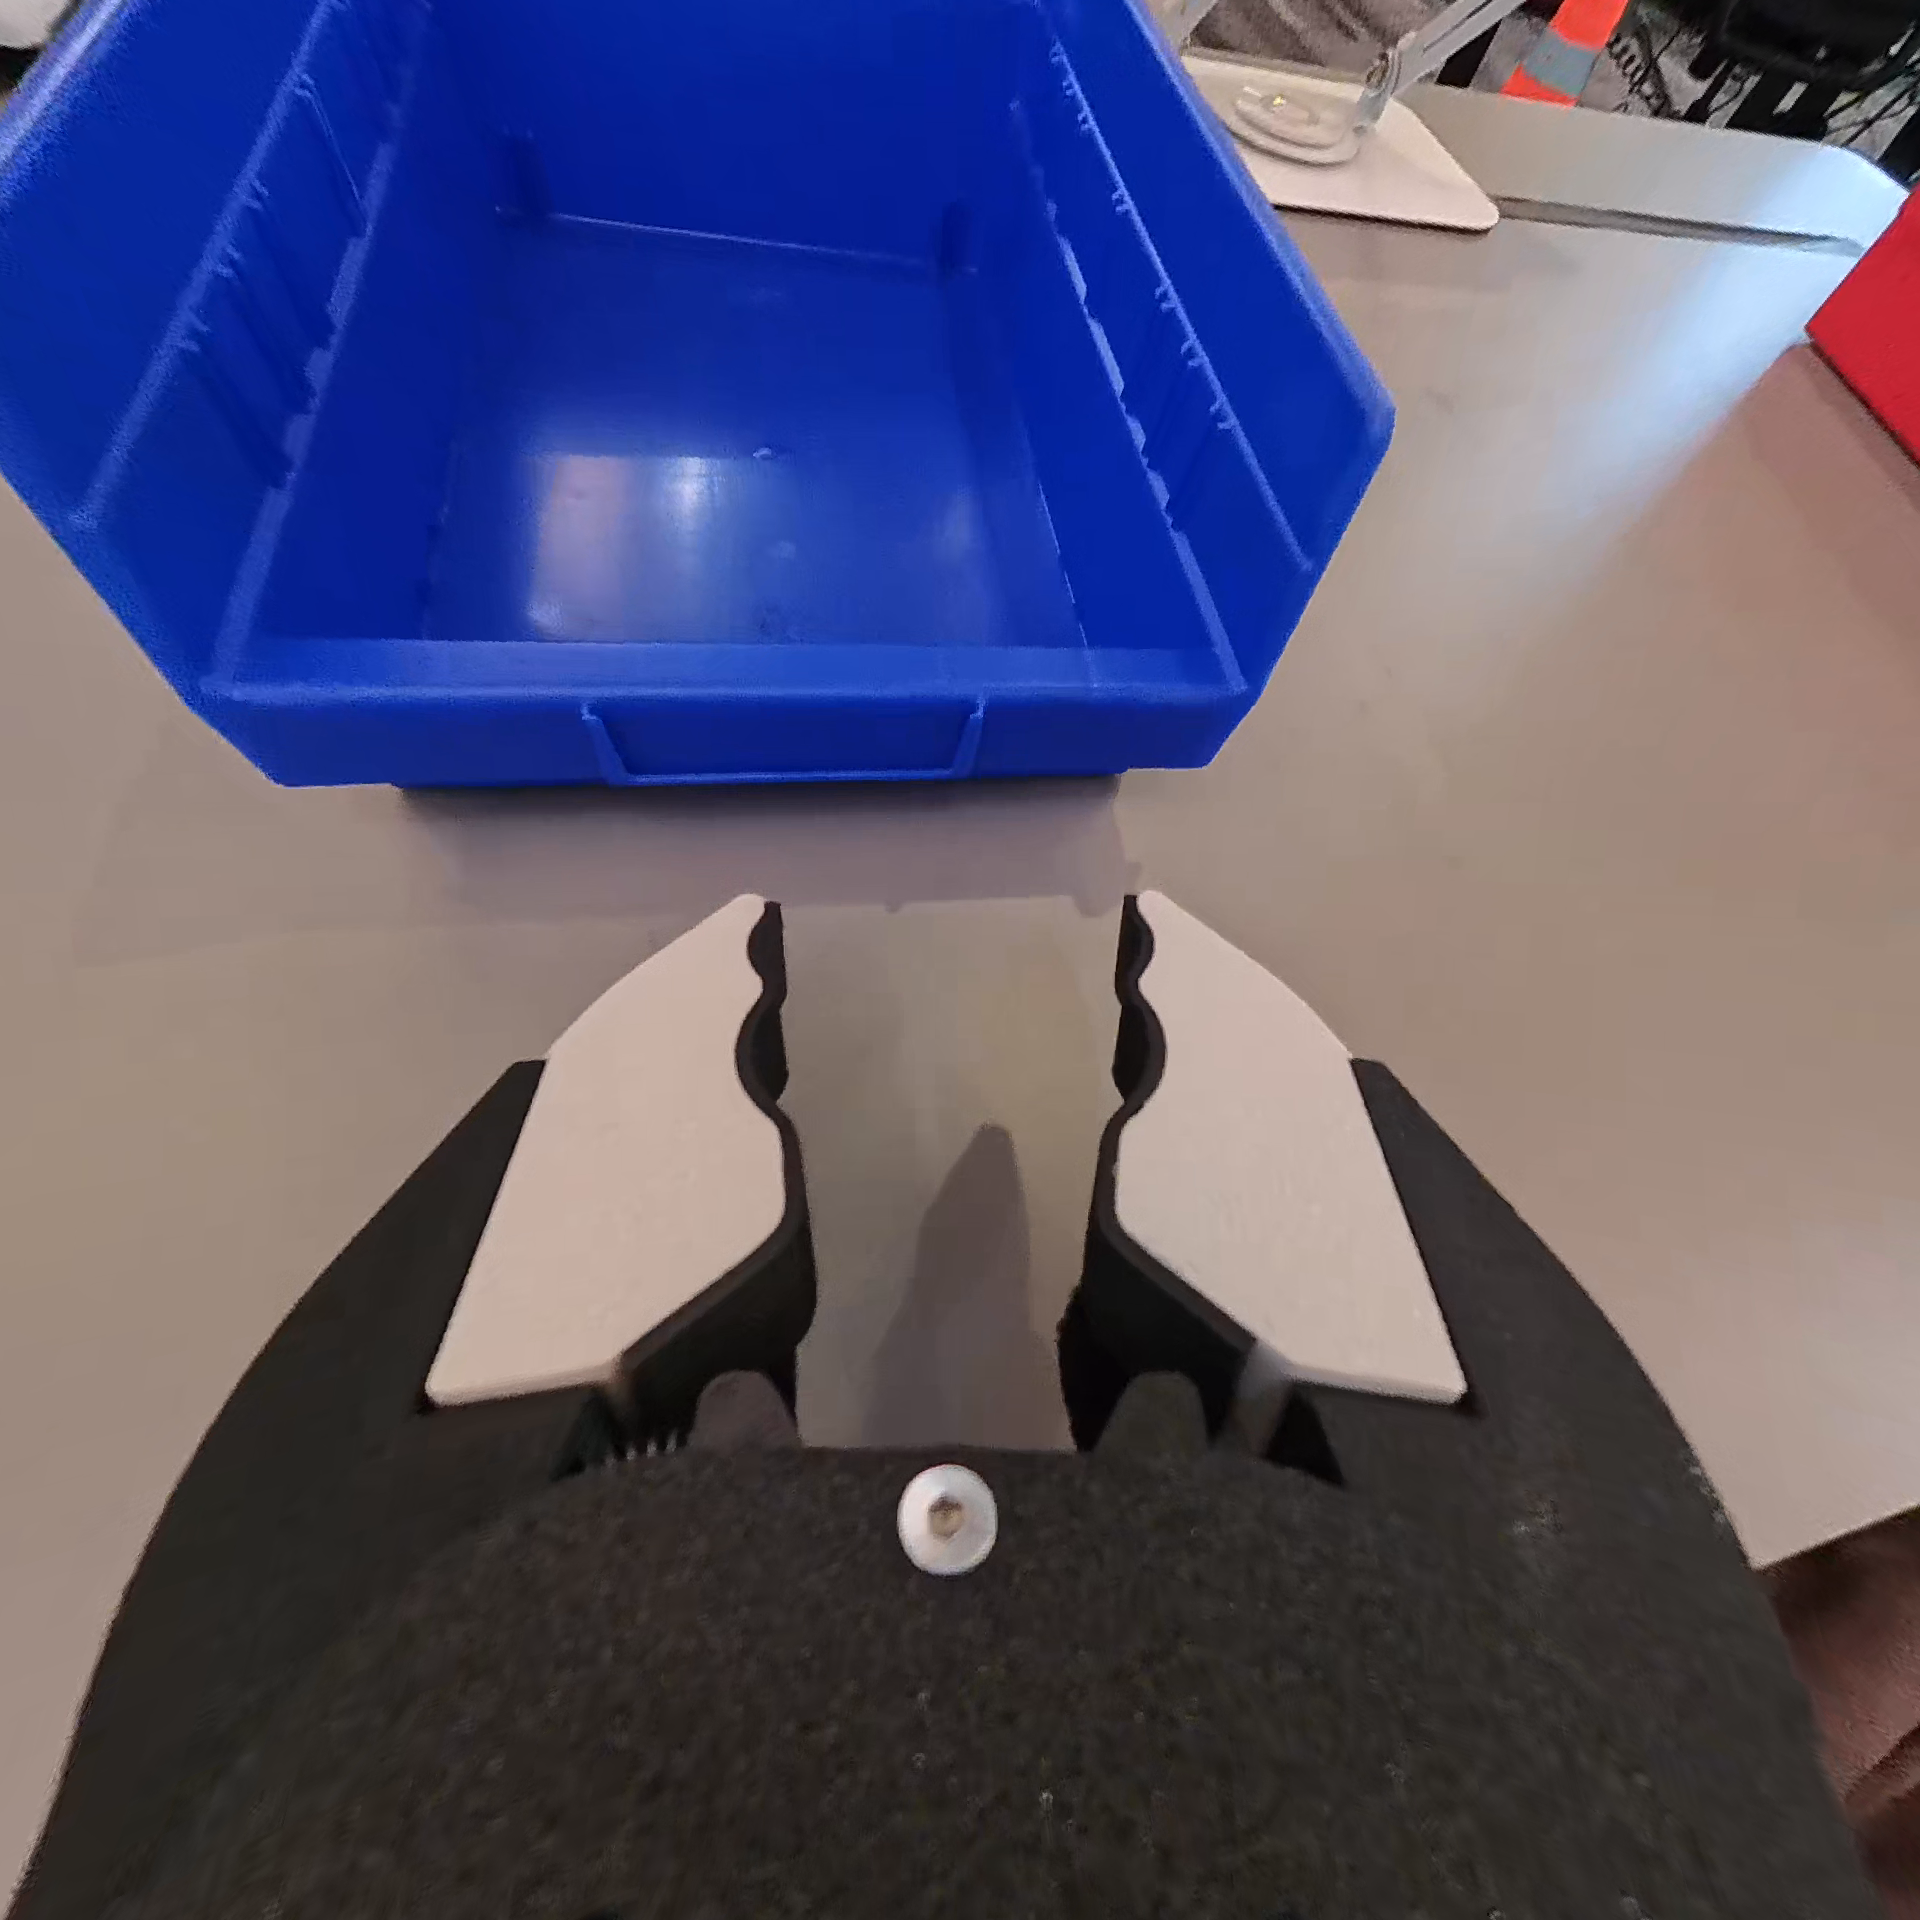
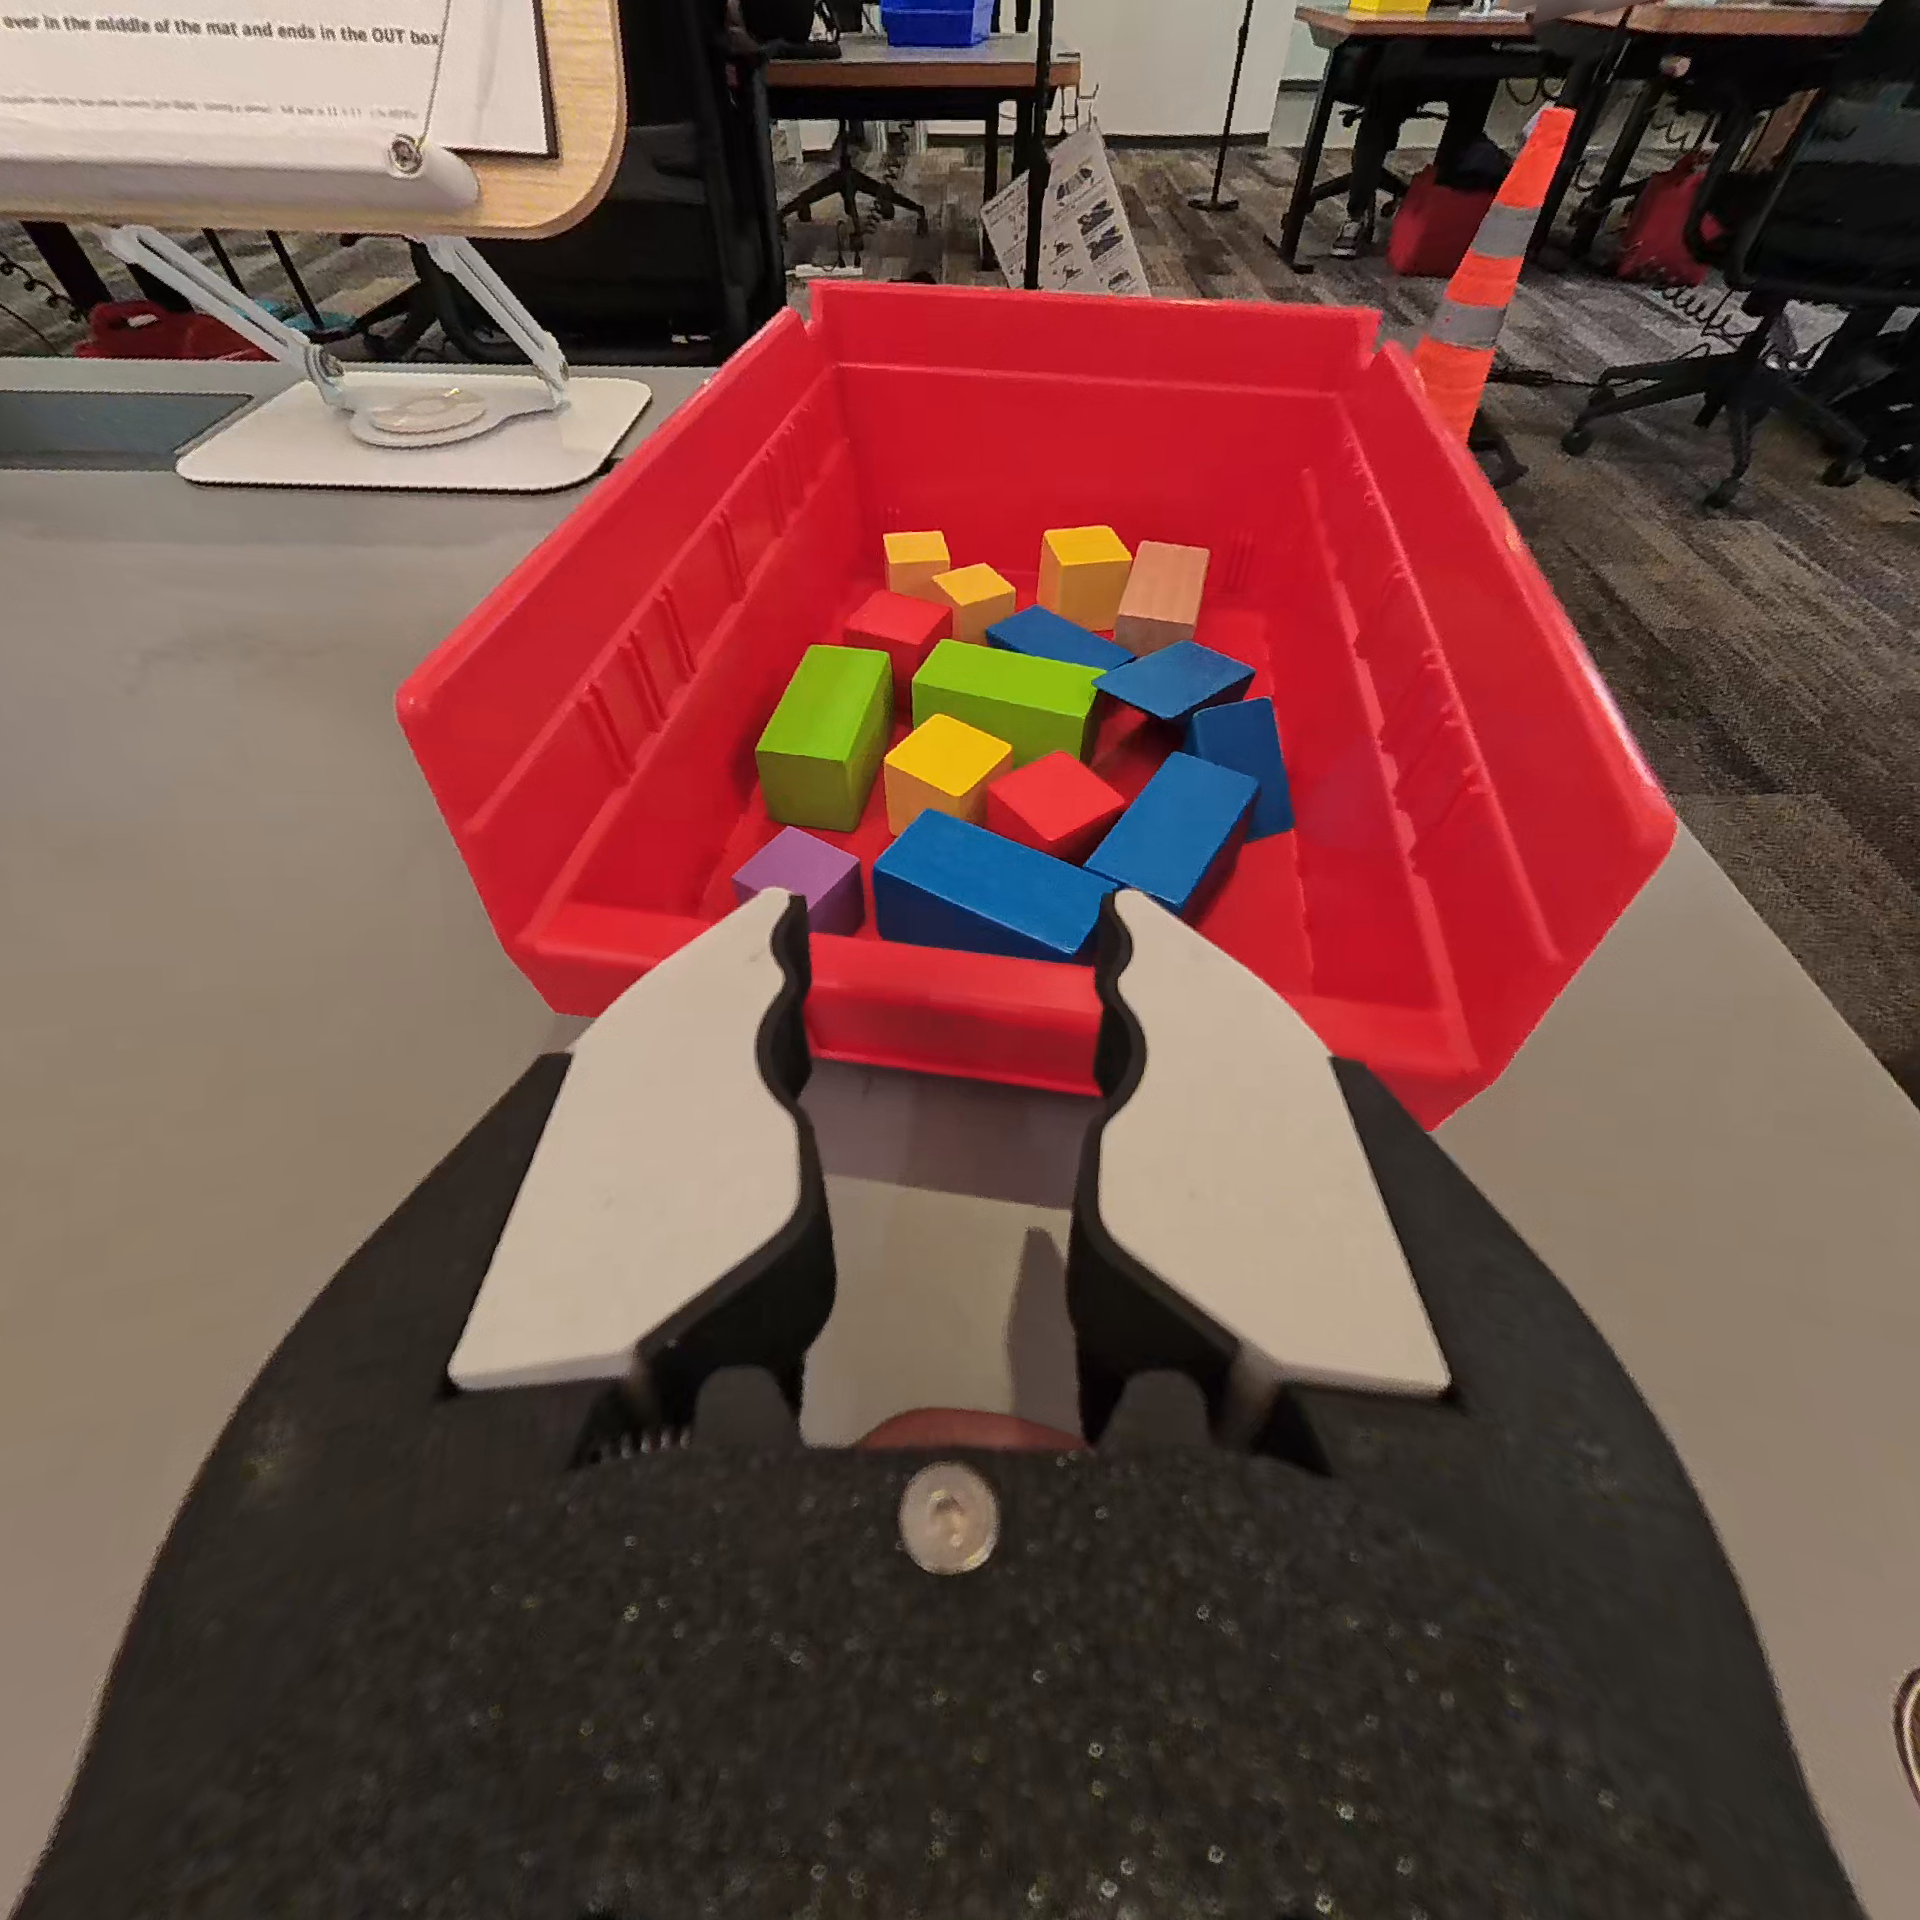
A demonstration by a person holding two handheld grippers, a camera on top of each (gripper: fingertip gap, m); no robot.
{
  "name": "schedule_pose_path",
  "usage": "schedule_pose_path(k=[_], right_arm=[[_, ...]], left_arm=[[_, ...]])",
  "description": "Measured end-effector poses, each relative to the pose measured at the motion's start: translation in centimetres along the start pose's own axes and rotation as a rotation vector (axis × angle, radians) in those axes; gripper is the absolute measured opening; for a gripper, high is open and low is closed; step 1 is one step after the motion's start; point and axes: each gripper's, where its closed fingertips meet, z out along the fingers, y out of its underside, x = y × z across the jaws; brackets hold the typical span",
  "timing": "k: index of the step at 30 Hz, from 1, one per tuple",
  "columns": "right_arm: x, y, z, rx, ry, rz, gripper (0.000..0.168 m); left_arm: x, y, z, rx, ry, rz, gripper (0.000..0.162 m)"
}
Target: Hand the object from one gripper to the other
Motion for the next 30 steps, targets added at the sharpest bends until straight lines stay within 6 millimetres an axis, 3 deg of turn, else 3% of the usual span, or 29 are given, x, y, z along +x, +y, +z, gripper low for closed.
schedule_pose_path(k=[7,10,12,15,18,20,22,24,25,26,28,30], right_arm=[[0.5,-0.4,0.1,0.015,0.020,-0.012,0.053],[2.5,-0.9,-0.4,0.039,0.089,-0.023,0.056],[5.0,-1.0,-1.0,0.051,0.165,-0.017,0.060],[8.4,-0.3,-1.2,0.031,0.234,0.046,0.070],[9.5,0.4,0.6,-0.013,0.197,0.100,0.071],[9.5,0.6,1.8,-0.042,0.158,0.132,0.069],[9.7,0.6,3.0,-0.057,0.146,0.131,0.065],[9.7,0.6,3.8,-0.093,0.104,0.133,0.071],[9.8,0.5,3.9,-0.092,0.089,0.155,0.067],[10.0,0.6,4.0,-0.094,0.087,0.169,0.061],[10.5,0.7,4.0,-0.089,0.097,0.189,0.060],[11.2,0.8,4.0,-0.084,0.098,0.215,0.057]], left_arm=[[0.6,-0.7,-0.3,0.045,-0.003,0.027,0.064],[3.1,-1.8,-0.7,0.097,0.051,0.073,0.071],[8.0,-2.9,-1.0,0.153,0.200,0.078,0.079],[18.4,-3.9,0.5,0.183,0.413,0.162,0.082],[28.8,-3.2,5.5,0.111,0.464,0.325,0.082],[34.7,-3.7,9.8,0.090,0.433,0.412,0.065],[39.9,-4.6,14.2,0.054,0.409,0.455,0.065],[44.3,-5.1,17.6,-0.024,0.420,0.420,0.065],[46.1,-5.3,18.9,-0.055,0.434,0.376,0.056],[47.5,-5.6,20.1,-0.073,0.435,0.325,0.031],[48.6,-5.6,22.1,-0.120,0.400,0.266,0.000],[48.9,-5.6,22.7,-0.137,0.405,0.208,0.000]])
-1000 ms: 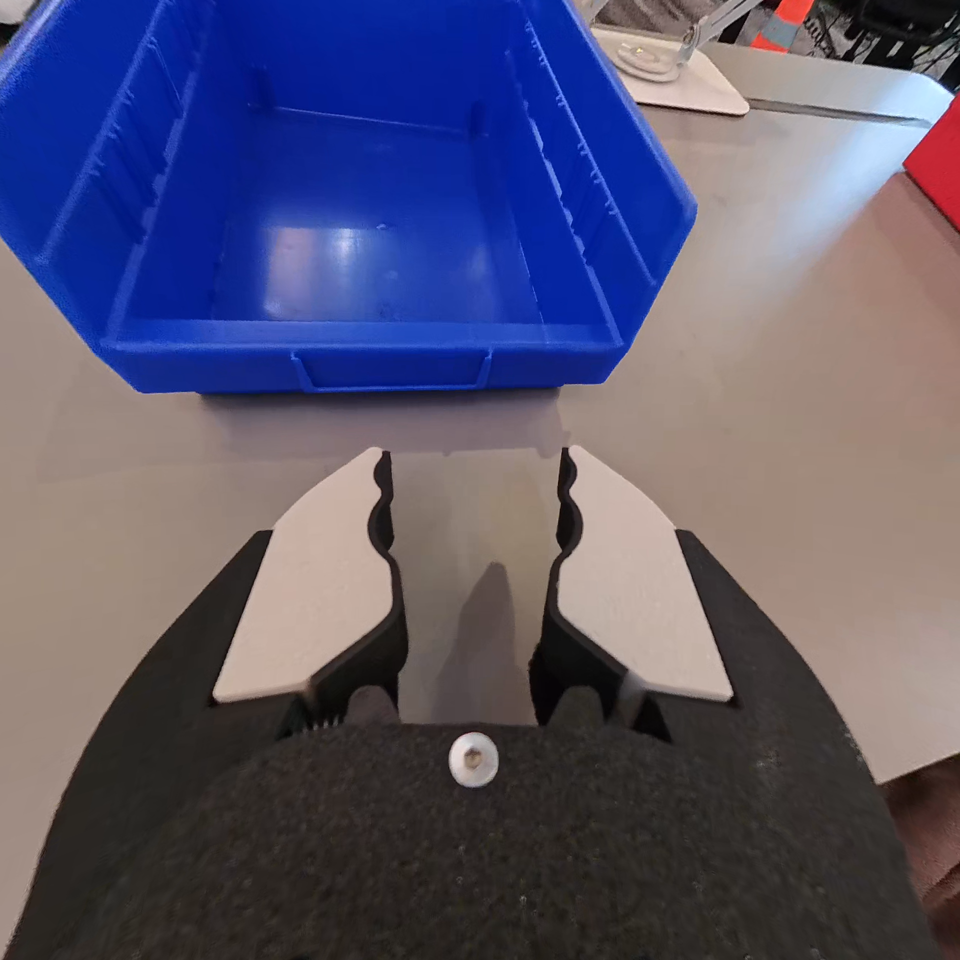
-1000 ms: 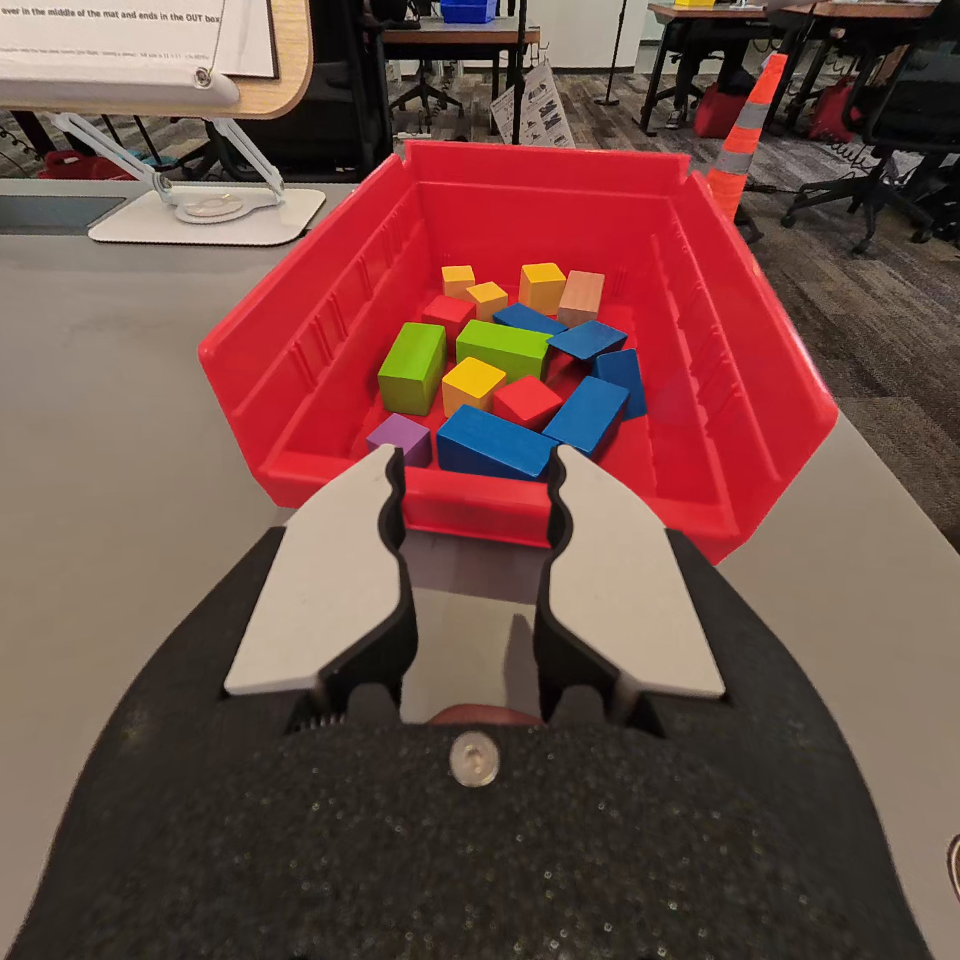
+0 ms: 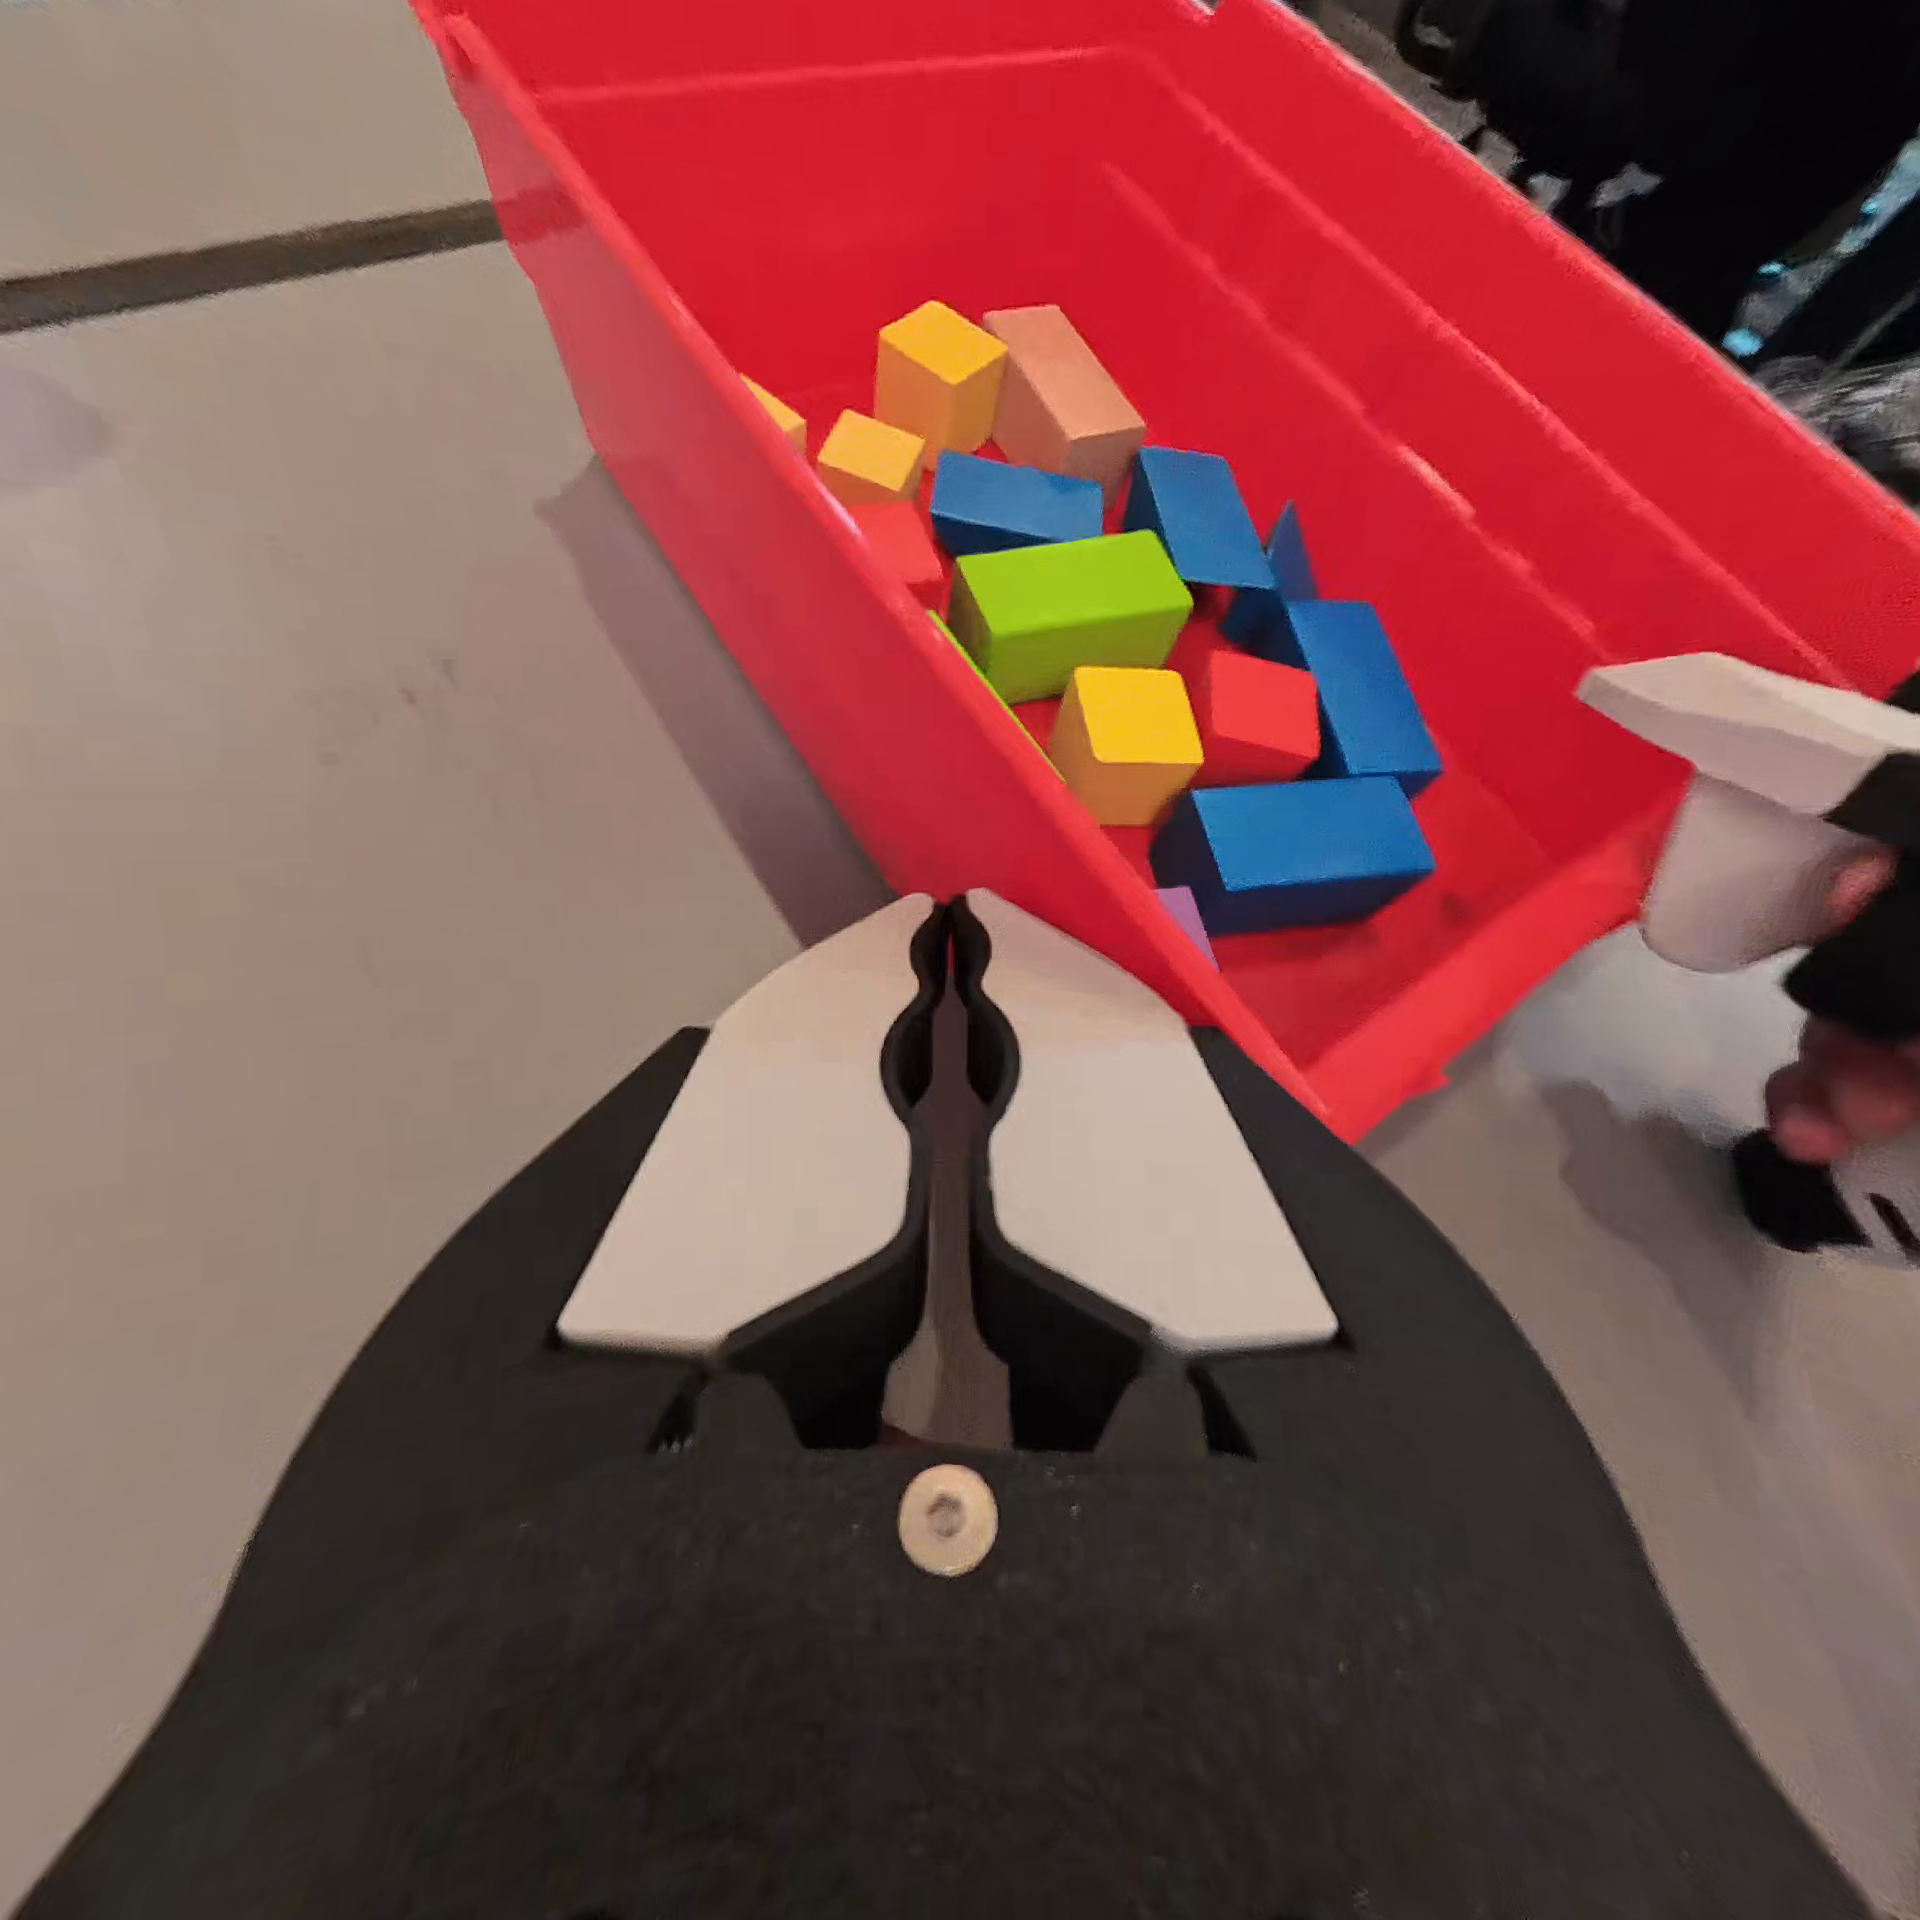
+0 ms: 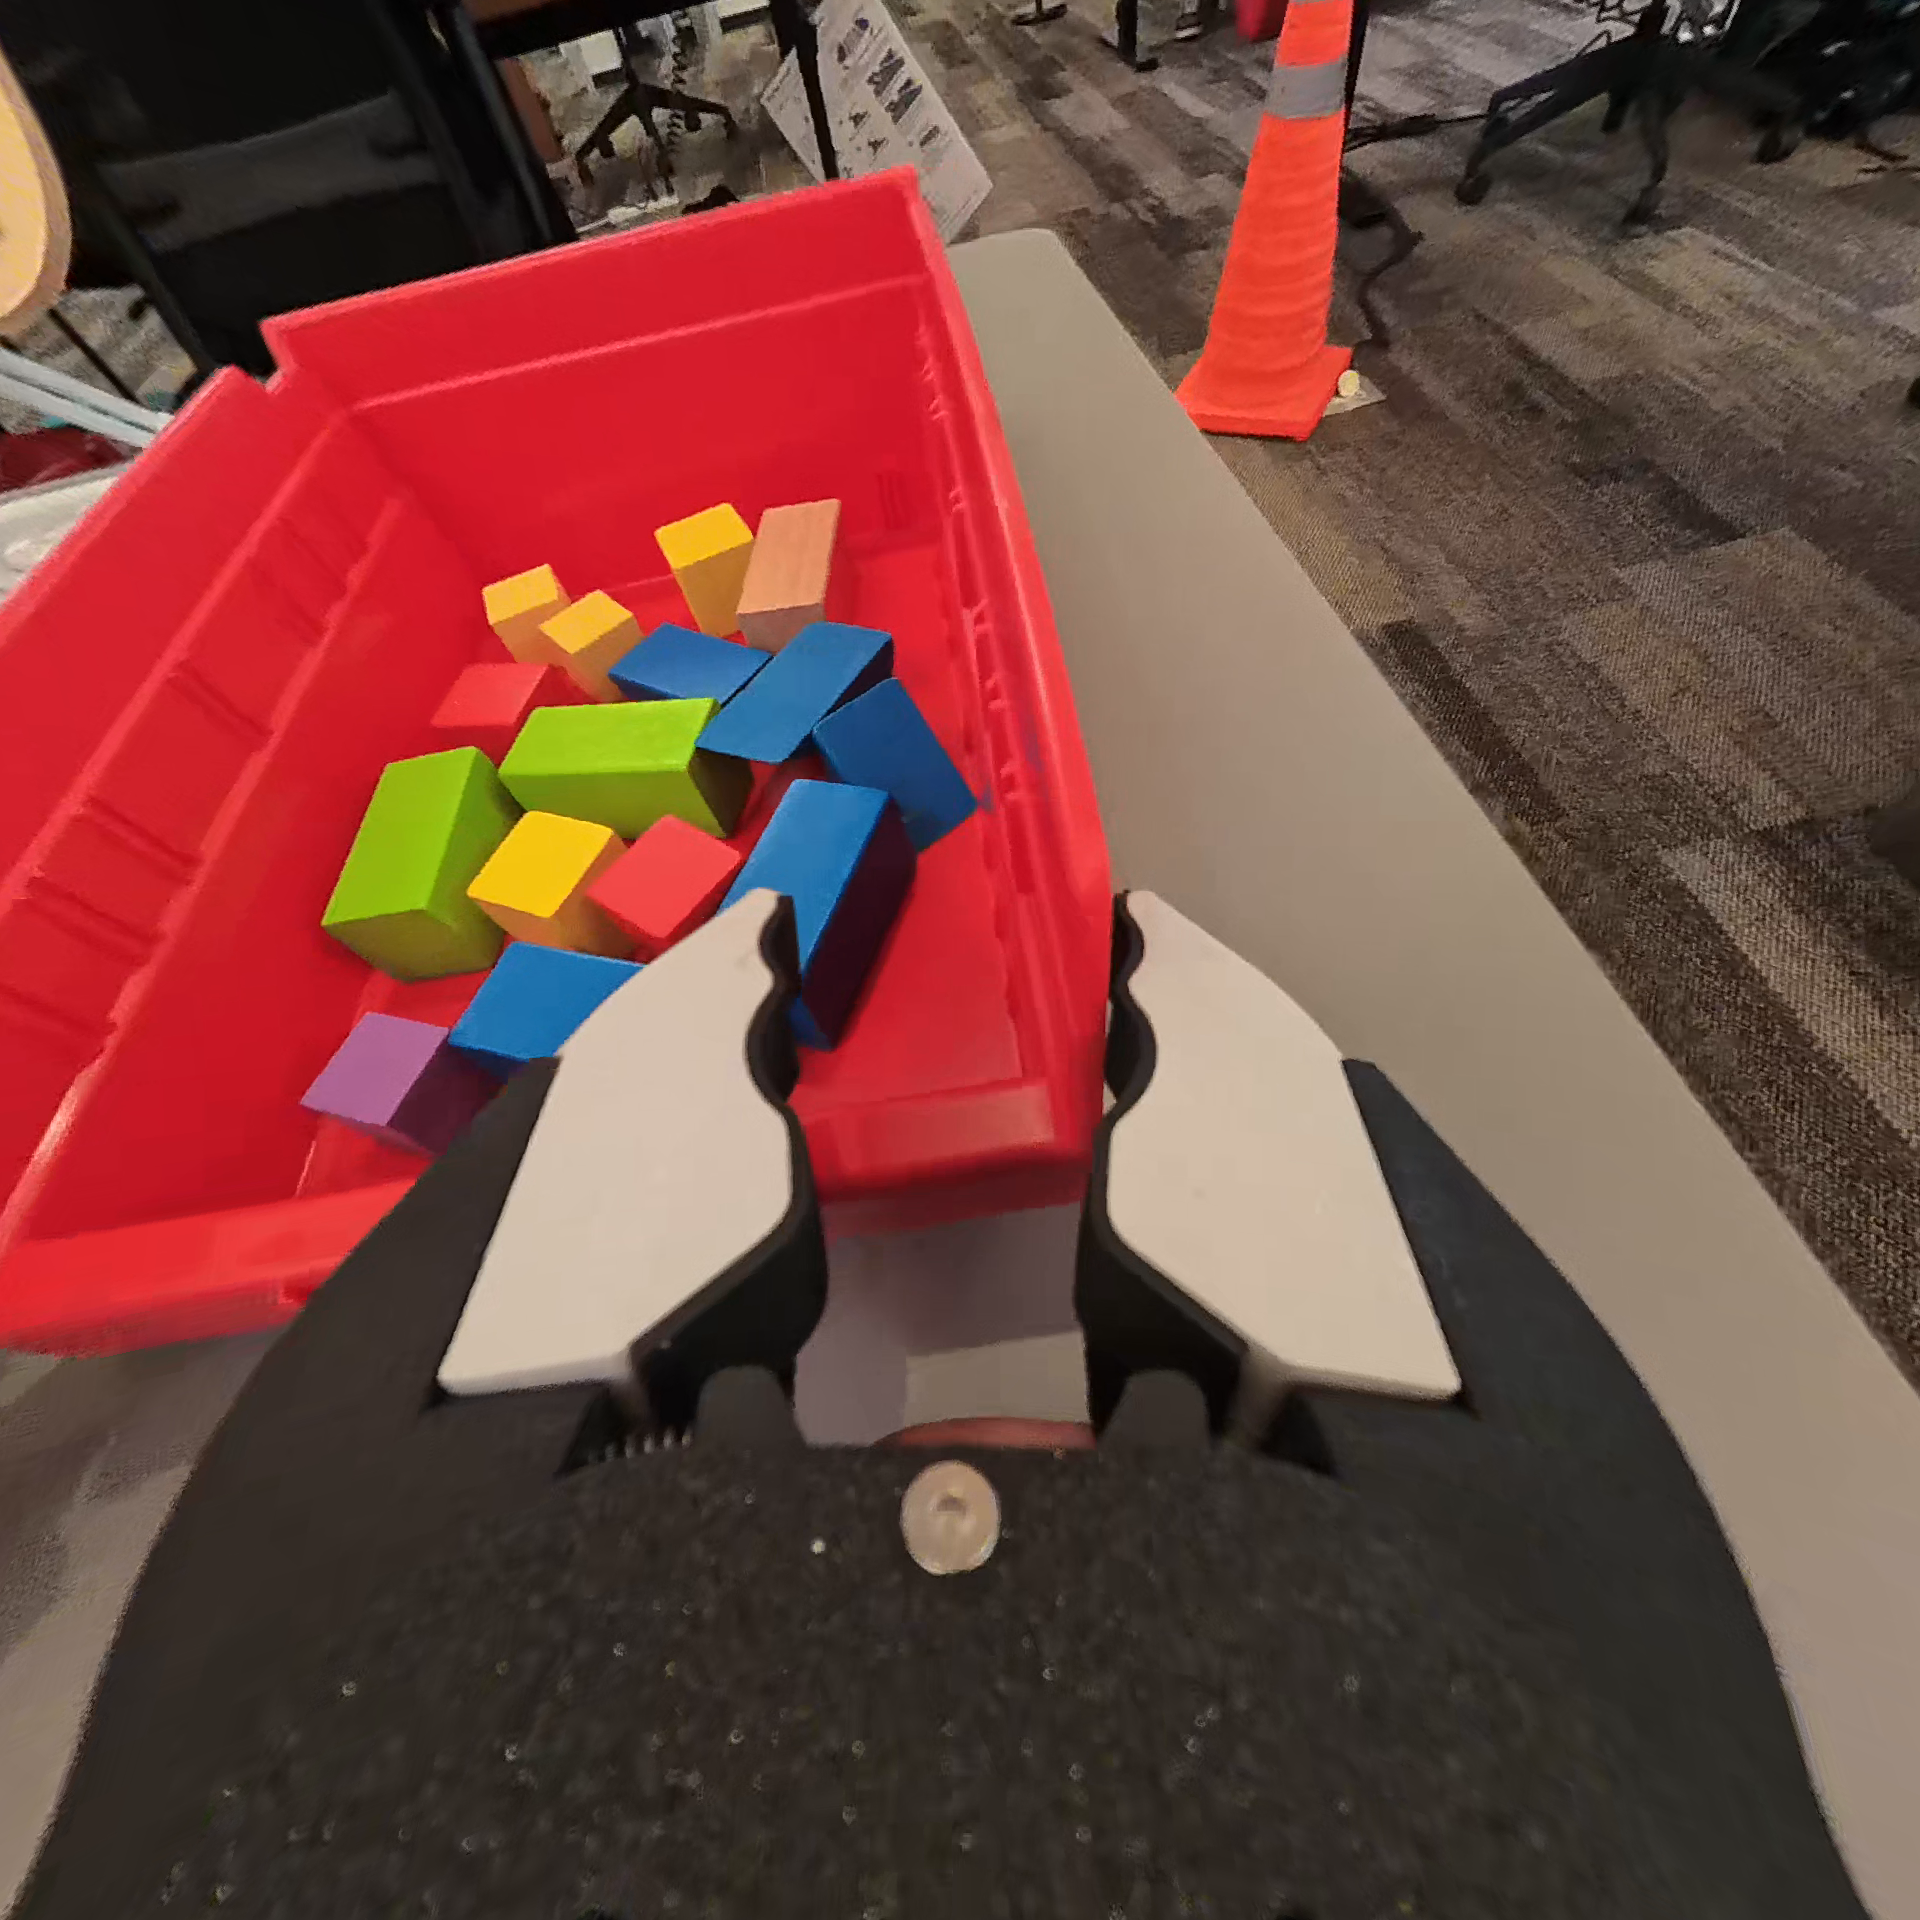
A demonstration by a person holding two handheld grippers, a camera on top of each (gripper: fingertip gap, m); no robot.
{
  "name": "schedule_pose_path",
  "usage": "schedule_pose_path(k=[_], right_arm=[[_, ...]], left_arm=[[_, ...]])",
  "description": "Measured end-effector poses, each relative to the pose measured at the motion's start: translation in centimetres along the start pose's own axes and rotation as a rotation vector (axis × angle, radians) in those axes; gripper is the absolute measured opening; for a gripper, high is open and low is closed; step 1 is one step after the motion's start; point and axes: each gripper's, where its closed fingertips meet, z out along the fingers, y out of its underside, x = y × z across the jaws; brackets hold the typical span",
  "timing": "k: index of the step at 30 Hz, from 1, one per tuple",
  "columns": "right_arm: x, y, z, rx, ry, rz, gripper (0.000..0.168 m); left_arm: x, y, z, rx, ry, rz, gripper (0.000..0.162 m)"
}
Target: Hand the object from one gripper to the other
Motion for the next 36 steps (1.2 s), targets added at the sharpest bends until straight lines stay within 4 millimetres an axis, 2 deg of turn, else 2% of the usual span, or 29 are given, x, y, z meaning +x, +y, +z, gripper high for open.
schedule_pose_path(k=[2,4,5,7,9,11,14,18,20,23,27,29,31,33,36], right_arm=[[0.3,0.2,0.1,-0.001,-0.018,0.041,0.054],[0.4,0.3,0.1,-0.001,-0.037,0.063,0.053],[0.4,0.3,0.1,-0.002,-0.036,0.061,0.053],[0.4,0.0,0.2,0.005,-0.038,0.058,0.053],[0.2,-0.6,0.3,0.028,-0.048,0.072,0.055],[0.0,-0.8,0.4,0.034,-0.037,0.067,0.059],[0.1,-1.0,0.5,0.035,-0.030,0.050,0.059],[0.2,-1.2,0.6,0.053,-0.040,0.071,0.053],[0.1,-1.2,0.7,0.056,-0.053,0.090,0.048],[-0.7,-1.3,0.7,0.065,-0.083,0.145,0.031],[-1.0,-0.4,0.2,-0.064,0.047,0.081,0.005],[-2.4,-0.1,0.1,-0.104,0.081,0.001,0.005],[-4.7,0.3,0.1,-0.125,0.081,-0.042,0.005],[-7.8,0.7,0.1,-0.142,0.057,-0.094,0.005],[-13.9,1.4,0.2,-0.140,-0.014,-0.128,0.004]], left_arm=[[0.2,0.2,-1.4,0.006,0.069,-0.088,0.024],[-0.2,0.7,-3.5,0.049,0.110,-0.182,0.034],[0.2,0.5,-4.6,0.105,0.164,-0.207,0.041],[1.8,0.2,-5.7,0.165,0.237,-0.175,0.074],[3.1,0.0,-5.5,0.165,0.207,-0.091,0.079],[3.9,-0.3,-4.5,0.173,0.151,-0.045,0.078],[4.7,0.1,-1.9,0.120,0.128,-0.084,0.073],[3.6,1.1,1.1,0.052,0.008,-0.098,0.049],[2.9,1.0,1.3,0.055,-0.055,-0.092,0.037],[1.6,1.0,1.0,0.023,-0.124,-0.153,0.021],[-0.3,1.0,0.3,-0.005,-0.183,-0.149,0.011],[-1.5,1.2,-0.6,-0.010,-0.191,-0.159,0.010],[-3.3,1.6,-1.9,-0.009,-0.210,-0.177,0.010],[-5.9,2.1,-3.8,-0.011,-0.237,-0.190,0.009],[-10.6,3.0,-7.6,0.003,-0.289,-0.209,0.008]])
